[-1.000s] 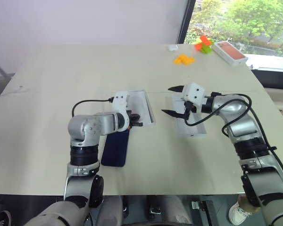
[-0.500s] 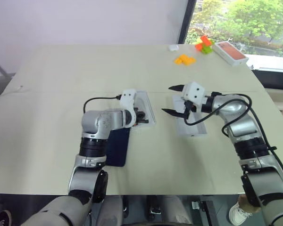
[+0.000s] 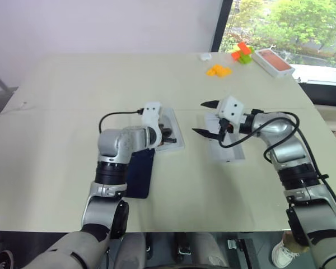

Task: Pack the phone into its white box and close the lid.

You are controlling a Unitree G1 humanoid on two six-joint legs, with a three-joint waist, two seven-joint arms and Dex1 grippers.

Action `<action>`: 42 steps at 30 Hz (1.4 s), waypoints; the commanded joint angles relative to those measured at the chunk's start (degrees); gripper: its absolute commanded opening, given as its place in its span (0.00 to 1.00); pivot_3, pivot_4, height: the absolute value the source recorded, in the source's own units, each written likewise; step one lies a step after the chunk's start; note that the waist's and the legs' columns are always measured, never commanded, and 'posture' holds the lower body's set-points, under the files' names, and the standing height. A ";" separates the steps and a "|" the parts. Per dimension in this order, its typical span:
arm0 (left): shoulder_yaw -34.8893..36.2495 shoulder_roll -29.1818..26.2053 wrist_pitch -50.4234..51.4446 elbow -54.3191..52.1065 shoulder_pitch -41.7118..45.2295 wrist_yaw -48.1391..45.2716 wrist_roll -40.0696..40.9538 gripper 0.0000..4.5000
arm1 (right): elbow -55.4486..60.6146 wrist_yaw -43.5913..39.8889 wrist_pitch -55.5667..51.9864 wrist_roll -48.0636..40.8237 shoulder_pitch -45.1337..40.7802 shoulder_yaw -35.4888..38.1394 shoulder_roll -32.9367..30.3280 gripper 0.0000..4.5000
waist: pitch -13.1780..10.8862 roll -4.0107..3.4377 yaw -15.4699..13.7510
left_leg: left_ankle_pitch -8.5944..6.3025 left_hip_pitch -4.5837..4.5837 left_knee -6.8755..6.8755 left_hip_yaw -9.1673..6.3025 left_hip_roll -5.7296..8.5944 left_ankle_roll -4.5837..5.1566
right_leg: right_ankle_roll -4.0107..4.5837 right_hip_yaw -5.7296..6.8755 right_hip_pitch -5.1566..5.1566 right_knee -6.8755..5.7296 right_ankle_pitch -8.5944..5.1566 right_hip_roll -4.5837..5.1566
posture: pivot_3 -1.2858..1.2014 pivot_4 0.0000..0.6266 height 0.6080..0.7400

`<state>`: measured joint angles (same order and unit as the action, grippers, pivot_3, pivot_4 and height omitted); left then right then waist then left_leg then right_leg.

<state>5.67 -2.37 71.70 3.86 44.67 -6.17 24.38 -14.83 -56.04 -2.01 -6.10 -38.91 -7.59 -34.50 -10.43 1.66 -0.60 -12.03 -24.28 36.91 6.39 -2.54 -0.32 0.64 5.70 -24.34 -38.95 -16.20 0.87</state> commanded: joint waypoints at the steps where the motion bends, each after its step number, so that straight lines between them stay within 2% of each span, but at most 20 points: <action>1: 2.20 -1.02 -1.03 -5.00 0.51 -0.51 0.98 0.01 | 4.99 0.06 -4.92 -4.74 -1.23 2.77 1.59 1.00 | -0.01 0.00 0.07 | 0.00 0.00 0.00 0.00 0.00 0.00 | 0.00 0.00 0.00 0.00 0.00 0.00 | 0.52 0.24 0.98; 2: 1.88 -1.83 -1.69 -5.69 0.30 -0.81 0.48 0.01 | 5.76 0.15 -6.33 -5.35 -1.04 2.75 2.10 1.00 | 0.00 0.00 0.08 | 0.00 0.00 -0.01 0.00 -0.01 0.00 | 0.06 0.00 -0.01 0.00 0.03 0.00 | 0.52 0.24 0.98; 5: 4.07 -2.16 -2.89 -5.79 -0.11 0.07 0.23 0.00 | 7.04 1.84 -8.35 -4.89 0.08 2.13 3.59 0.80 | 0.00 0.00 0.04 | 0.00 0.01 -0.02 0.00 -0.01 0.00 | 0.07 0.00 -0.01 0.00 0.04 0.00 | 0.52 0.24 0.98; 10: 2.88 -4.86 -7.33 -4.54 -1.48 0.60 -2.82 0.00 | 6.16 7.96 -6.65 0.09 0.41 -0.47 7.53 0.24 | -0.01 0.00 0.01 | -0.02 0.00 -0.01 0.00 -0.01 0.02 | 0.06 0.00 -0.01 0.00 0.04 0.01 | 0.52 0.24 0.98; 12: 2.91 -4.29 -8.54 -3.35 -2.05 -0.44 -2.31 0.00 | 6.30 10.36 -7.15 0.91 0.54 -1.36 10.01 0.01 | 0.00 -0.01 0.01 | -0.01 -0.02 -0.02 0.00 -0.01 0.02 | 0.06 0.00 -0.03 0.00 0.04 0.00 | 0.52 0.24 0.98; 17: -0.50 -4.04 -12.87 0.63 -2.92 -1.97 -4.35 0.00 | 3.75 14.44 -4.85 8.23 2.52 -6.67 11.91 0.00 | 0.00 0.00 -0.15 | 0.00 -0.04 0.00 0.00 0.01 0.00 | 0.09 0.00 -0.03 0.00 0.05 0.02 | 0.52 0.24 0.98; 20: -2.12 -4.48 -13.83 2.33 -3.44 -2.01 -5.70 0.00 | 4.38 14.69 -5.59 8.97 3.99 -8.01 12.72 0.00 | 0.00 0.00 -0.04 | -0.01 -0.07 0.02 0.01 0.01 0.02 | 0.09 0.00 -0.05 0.00 0.05 0.04 | 0.52 0.24 0.98; 29: -6.90 -7.10 -13.42 3.48 -4.12 -2.58 -9.87 0.00 | 3.40 15.81 -2.39 17.44 4.81 -12.48 10.69 0.00 | 0.01 0.00 0.39 | -0.01 -0.01 -0.03 0.01 -0.01 0.01 | 0.06 0.00 -0.05 0.00 0.03 0.01 | 0.52 0.24 0.98; 31: -7.07 -7.16 -15.07 2.94 -4.10 -2.66 -10.16 0.00 | 3.85 15.36 -2.86 16.23 4.42 -11.32 11.22 0.00 | 0.02 -0.01 0.39 | -0.01 0.00 -0.04 0.01 -0.01 0.01 | 0.04 0.00 -0.04 0.00 0.02 0.01 | 0.52 0.24 0.98; 34: -4.00 -5.72 -16.34 0.27 -3.44 -3.41 -7.48 0.00 | 5.80 13.03 -7.27 9.51 3.49 -7.06 13.11 0.00 | 0.01 0.00 0.42 | 0.00 0.00 -0.03 0.01 -0.02 0.01 | 0.07 0.00 -0.04 -0.01 0.04 0.00 | 0.52 0.24 0.98; 35: -2.80 -5.20 -16.56 -0.56 -3.28 -3.71 -6.49 0.06 | 6.25 12.72 -8.22 8.23 3.06 -6.02 13.39 0.00 | 0.01 0.00 0.41 | 0.00 -0.01 -0.04 0.01 -0.02 0.01 | 0.10 0.00 -0.05 -0.01 0.06 0.00 | 0.52 0.24 0.98; 38: -0.44 -4.71 -15.63 -4.08 -2.98 -4.64 -4.17 0.31 | 8.74 10.95 -11.44 2.90 2.07 -2.73 14.29 0.20 | 0.00 0.01 0.33 | 0.00 -0.03 -0.02 0.01 -0.02 0.00 | 0.15 0.00 -0.05 -0.01 0.08 0.00 | 0.52 0.24 0.98; 42: 1.70 -6.37 -14.10 -9.72 -2.68 -6.29 -1.37 0.77 | 11.39 10.60 -13.29 0.01 1.11 -0.60 13.83 0.64 | 0.00 0.00 0.29 | -0.02 -0.04 -0.03 0.00 -0.02 0.04 | 0.15 0.00 -0.06 -0.01 0.09 0.00 | 0.52 0.24 0.98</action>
<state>5.75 -7.97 57.41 -1.79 40.86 -11.31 21.19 -6.23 -45.28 -15.03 -4.27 -36.67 -9.95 -20.74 -10.43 1.66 -0.31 -12.05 -24.32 36.89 6.40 -2.56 -0.28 0.79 5.70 -24.40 -38.96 -16.12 0.88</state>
